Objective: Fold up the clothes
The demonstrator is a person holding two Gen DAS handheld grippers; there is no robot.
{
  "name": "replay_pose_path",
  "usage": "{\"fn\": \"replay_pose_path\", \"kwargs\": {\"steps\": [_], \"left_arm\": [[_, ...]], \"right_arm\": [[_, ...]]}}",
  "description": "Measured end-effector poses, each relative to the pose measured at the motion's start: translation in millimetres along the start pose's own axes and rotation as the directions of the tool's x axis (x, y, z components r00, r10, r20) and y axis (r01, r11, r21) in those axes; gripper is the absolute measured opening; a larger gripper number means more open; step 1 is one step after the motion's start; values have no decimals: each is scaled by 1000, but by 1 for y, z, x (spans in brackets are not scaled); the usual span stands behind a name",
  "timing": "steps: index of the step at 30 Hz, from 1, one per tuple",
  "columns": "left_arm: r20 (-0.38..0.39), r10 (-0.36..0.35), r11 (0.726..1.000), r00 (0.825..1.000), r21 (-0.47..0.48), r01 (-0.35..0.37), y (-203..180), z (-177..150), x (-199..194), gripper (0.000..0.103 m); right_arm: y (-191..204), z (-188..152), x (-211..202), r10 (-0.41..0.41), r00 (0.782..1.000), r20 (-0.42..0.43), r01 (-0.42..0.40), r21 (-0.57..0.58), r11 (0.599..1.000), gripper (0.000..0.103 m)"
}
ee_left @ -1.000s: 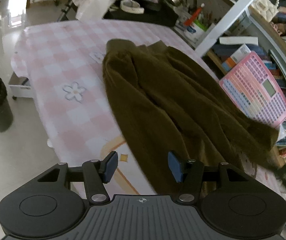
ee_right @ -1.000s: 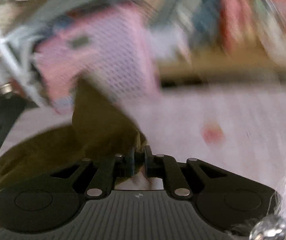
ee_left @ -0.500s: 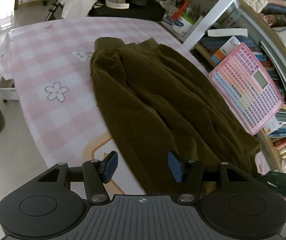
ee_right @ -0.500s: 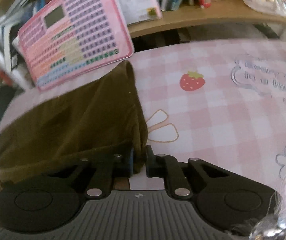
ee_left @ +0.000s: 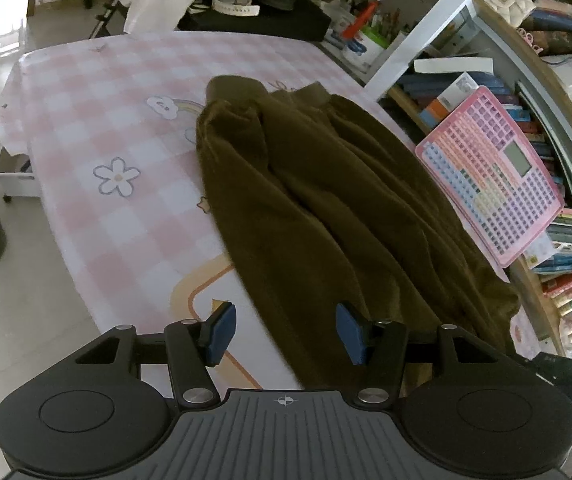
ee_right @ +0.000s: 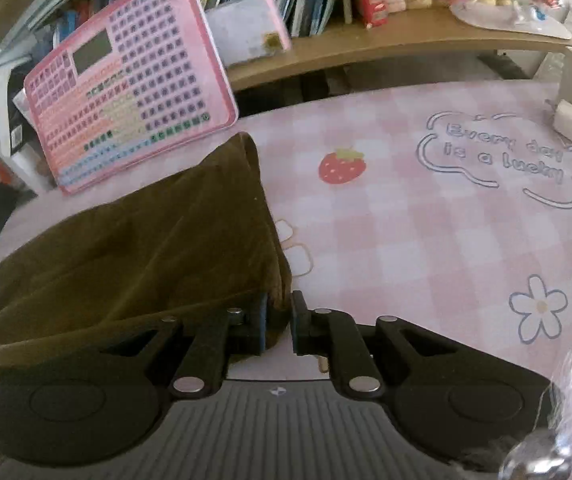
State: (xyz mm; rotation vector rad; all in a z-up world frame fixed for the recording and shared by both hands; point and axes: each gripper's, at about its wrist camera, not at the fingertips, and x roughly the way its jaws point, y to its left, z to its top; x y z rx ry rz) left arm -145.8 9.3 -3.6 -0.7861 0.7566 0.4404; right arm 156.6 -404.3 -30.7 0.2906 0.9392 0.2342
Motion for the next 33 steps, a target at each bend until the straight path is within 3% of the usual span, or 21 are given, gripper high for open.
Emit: {"fn": "replay_pose_path", "kwargs": {"steps": [2,4,11,19,23,33], "left_arm": [[4,1,1000,1000,5,-1,1,2,-1,56],[12,-2,1000,1000,5,2,3,6,-1,56],[49,-16,1000,999,-4,16,22,38,7,56],[37,-86,996,996,26,85,42,92,35,57],[21,-137,988,990,70,136,49,118,43,58],[-68,-176,975,982,129,183,90,155,66,62]], "right_arm": [[-2,-1,-3,-4,1000,13,4,10,1000,20],[-1,-2,-8,-12,1000,23,12,22,1000,33],[13,-32,-40,-35,999,29,34,22,999,39],[38,-97,-88,-140,990,37,139,25,990,51],[56,-133,-107,-179,983,38,176,81,981,56],[98,-221,-140,-345,938,35,334,177,926,57]]}}
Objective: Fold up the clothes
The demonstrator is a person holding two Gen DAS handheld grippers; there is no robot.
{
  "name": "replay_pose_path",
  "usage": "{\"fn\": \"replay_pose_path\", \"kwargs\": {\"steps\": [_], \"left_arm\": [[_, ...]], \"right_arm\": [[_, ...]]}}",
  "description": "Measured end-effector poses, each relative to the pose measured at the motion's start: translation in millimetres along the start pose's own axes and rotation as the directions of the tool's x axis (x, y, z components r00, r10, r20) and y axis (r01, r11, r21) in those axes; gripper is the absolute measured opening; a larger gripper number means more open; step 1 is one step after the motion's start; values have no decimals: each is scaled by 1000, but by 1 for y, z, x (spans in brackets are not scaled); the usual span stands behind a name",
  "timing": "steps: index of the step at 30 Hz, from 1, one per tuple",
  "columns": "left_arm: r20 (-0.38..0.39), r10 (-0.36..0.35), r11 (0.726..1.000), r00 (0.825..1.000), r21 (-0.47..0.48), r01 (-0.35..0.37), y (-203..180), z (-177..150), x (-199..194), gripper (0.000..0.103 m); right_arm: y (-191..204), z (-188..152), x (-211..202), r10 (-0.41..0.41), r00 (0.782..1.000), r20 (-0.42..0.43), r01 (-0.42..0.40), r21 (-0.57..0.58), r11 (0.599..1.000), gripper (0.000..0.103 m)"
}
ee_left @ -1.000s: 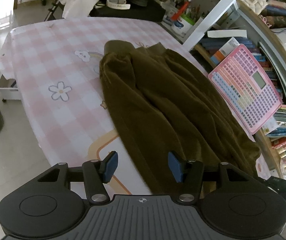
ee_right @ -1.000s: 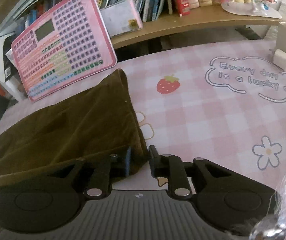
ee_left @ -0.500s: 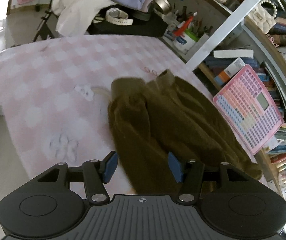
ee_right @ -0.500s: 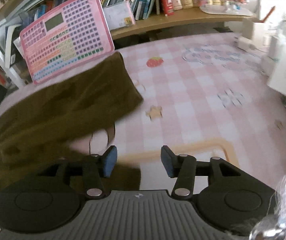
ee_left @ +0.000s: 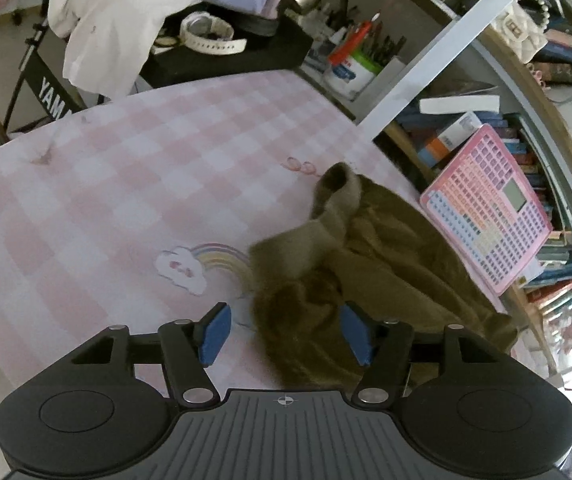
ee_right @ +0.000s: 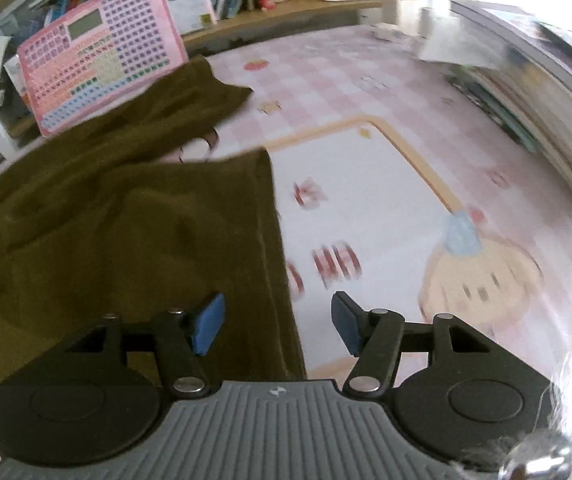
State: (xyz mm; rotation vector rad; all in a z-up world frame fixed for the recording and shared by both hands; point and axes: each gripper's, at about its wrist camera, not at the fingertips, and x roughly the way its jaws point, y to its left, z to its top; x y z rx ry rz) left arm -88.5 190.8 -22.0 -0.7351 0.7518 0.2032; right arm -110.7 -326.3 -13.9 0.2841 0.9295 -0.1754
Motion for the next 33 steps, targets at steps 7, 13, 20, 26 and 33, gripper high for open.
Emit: {"fn": "replay_pose_path", "kwargs": {"steps": [7,13,20,26,33], "left_arm": [[-24,-27,997,999,-76,25,29,8,6,62],[-22,-69,984,997,-169,64,34,16,26,62],[-9,-105,984,994,-149,103,18,22,40,16],[41,-62,975,997,-213,69,43,22,24,13],[32,-47,974,998,-222,53,50,18,20,13]], "right_arm": [[8,-31,-16,-67,998,-5,67,1,998,57],[19,-32,-15,-72,997,-15,72,-14,997,48],[31,-30,-11,-80,997,-3,80,-85,993,23],[48,-20,2,-35,999,15,37,-150,988,19],[60,0,19,-3,999,34,9,-170,985,16]]}}
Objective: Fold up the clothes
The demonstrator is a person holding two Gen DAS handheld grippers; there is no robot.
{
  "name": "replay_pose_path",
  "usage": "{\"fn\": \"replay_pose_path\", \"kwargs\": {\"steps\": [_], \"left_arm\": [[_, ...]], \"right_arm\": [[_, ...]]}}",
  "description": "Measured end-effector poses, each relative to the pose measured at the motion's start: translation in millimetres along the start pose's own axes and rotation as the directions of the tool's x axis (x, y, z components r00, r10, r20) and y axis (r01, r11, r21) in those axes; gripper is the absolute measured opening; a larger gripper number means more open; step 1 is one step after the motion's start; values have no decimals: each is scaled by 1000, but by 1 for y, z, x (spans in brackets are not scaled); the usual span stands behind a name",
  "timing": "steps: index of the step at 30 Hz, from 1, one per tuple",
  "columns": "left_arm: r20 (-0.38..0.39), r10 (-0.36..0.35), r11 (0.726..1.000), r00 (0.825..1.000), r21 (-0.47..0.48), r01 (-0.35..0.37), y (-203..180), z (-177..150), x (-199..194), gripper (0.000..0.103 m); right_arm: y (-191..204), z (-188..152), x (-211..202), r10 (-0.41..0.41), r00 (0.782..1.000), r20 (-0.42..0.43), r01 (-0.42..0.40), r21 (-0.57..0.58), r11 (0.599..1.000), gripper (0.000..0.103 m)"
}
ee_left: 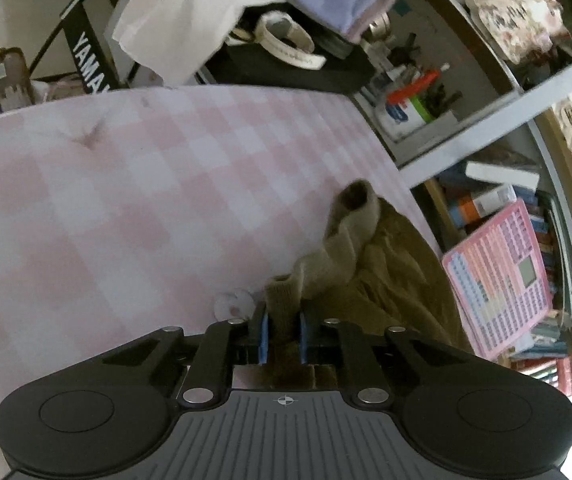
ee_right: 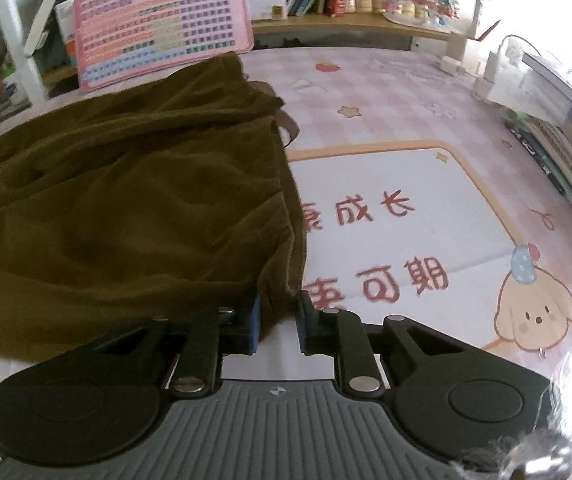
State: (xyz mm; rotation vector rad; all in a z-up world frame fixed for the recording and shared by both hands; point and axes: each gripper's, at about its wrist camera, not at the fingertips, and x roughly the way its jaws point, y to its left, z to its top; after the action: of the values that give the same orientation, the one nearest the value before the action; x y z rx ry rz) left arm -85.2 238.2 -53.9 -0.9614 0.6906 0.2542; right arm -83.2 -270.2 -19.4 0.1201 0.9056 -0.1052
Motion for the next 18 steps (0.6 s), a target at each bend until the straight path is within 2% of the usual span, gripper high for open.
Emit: {"fn": "replay_pose_path", "kwargs": {"steps": [6,12,15,17,18], "left_arm": [[-87,-65,995,994,71,72,-24,-24,18,13],[-117,-71,992,991,93,82,-31,-21,30,14],[-128,-69,992,989,97,82,-32,-20,29,18],[-136,-66,991,989,103,80,-33,-18,26,30],[-135,-62,991,989,112,78,-33,-16,23,32]], "right_arm": [[-42,2,-2,-92,996,0,92,81,993,16],[-47,3,0,-122,992,9,121,83,989,16],[-46,1,-1,-128,992,10,127,86,988,18],[-48,1,-3,-129,992,5,128,102,987,24],[-49,2,-5,-128,992,7,126,113,986,28]]}}
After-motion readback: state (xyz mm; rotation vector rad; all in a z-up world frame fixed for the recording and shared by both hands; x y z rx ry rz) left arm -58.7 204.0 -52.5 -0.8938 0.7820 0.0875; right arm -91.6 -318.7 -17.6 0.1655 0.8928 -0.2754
